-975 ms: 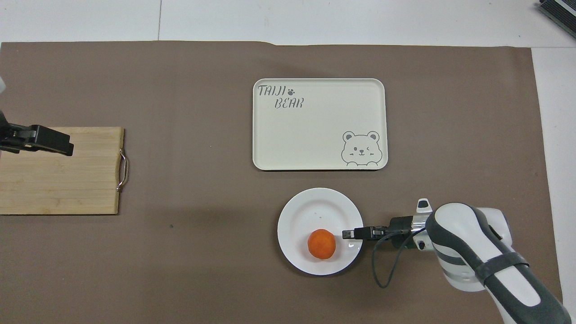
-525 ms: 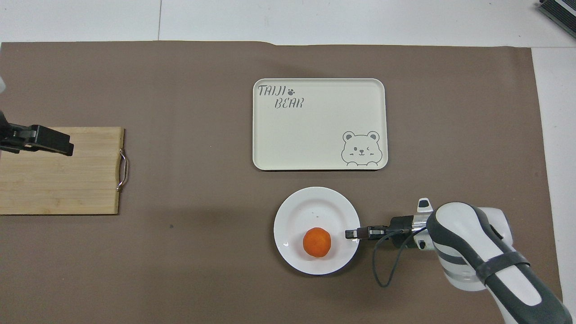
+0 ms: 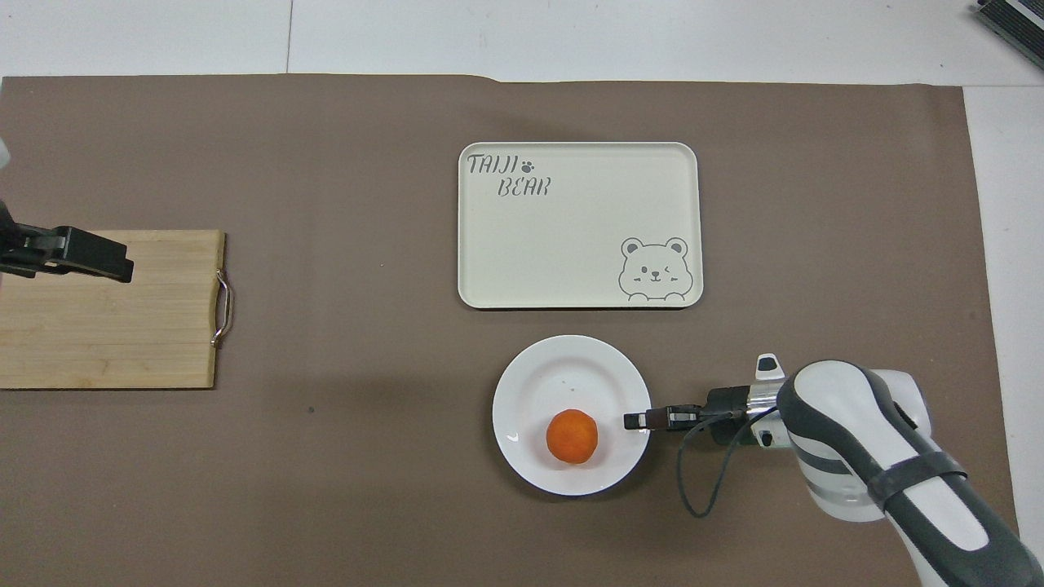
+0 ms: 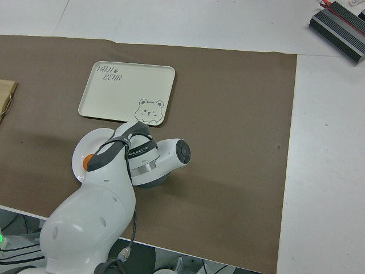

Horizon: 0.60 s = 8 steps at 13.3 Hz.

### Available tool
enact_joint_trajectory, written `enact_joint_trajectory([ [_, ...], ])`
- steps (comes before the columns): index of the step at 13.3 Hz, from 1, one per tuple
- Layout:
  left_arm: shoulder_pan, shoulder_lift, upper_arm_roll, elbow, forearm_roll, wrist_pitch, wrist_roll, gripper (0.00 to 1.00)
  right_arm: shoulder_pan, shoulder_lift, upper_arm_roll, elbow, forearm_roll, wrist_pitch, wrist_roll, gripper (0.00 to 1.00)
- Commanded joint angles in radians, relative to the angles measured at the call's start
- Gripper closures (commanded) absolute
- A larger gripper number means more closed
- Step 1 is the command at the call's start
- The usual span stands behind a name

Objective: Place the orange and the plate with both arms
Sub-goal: 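Slide the plate with the right gripper onto the bear tray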

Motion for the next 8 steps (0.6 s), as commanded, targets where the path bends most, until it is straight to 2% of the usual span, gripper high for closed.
enact_joint_trajectory([
  [1,0.012,-0.001,-0.009,0.007,0.013,-0.01,0.004,0.0,-0.055,0.024,0.004,0.043,0.037,-0.085,-0.046,1.0],
  [4,0.012,0.0,-0.009,0.007,0.013,-0.01,0.004,0.0,-0.087,0.055,0.004,0.105,0.036,-0.13,-0.046,1.0],
  [6,0.012,0.0,-0.009,0.007,0.013,-0.01,0.004,0.0,-0.086,0.107,0.003,0.193,0.036,-0.124,-0.024,1.0],
  [8,0.012,0.0,-0.009,0.007,0.013,-0.01,0.004,0.0,-0.077,0.161,0.003,0.292,0.034,-0.113,0.074,1.0],
])
